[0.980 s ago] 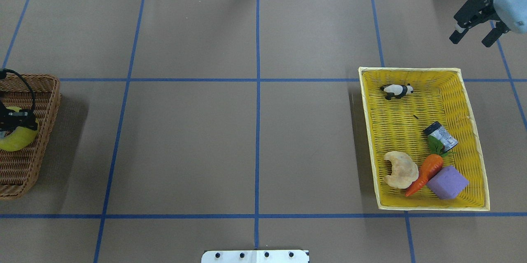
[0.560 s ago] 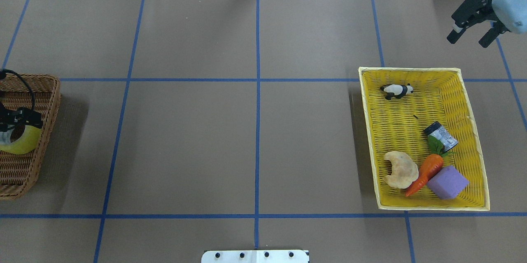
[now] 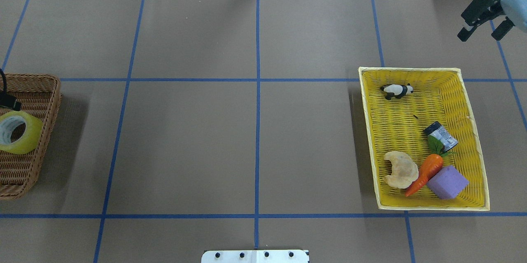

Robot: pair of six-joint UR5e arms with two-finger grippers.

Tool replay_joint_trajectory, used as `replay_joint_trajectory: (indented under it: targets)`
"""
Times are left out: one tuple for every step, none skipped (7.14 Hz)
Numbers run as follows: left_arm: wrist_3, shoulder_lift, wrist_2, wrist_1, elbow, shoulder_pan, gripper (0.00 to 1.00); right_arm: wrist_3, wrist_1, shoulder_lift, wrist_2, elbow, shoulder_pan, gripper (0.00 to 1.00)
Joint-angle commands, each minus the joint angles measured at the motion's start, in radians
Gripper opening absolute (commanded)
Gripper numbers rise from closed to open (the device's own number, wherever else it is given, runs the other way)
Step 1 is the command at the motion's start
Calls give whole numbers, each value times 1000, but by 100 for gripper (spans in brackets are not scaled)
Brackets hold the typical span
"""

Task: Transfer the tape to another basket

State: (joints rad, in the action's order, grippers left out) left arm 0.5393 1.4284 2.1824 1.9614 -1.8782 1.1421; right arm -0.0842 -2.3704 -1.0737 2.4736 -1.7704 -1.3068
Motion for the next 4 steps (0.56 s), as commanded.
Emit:
replay_joint_trajectory:
  targets:
    - [-264,38,22,-154,7,111,98,-11,0,-69,-42,-59,-34,100]
    - [-328,47,26,-189,20,158,98,-11,0,-131,-44,-120,-40,100]
    - [-334,99,95,-263,49,178,98,-32,0,-187,-54,-151,-60,100]
    - [-370,186,159,-345,113,242,98,-79,31,-233,-86,-150,-87,100]
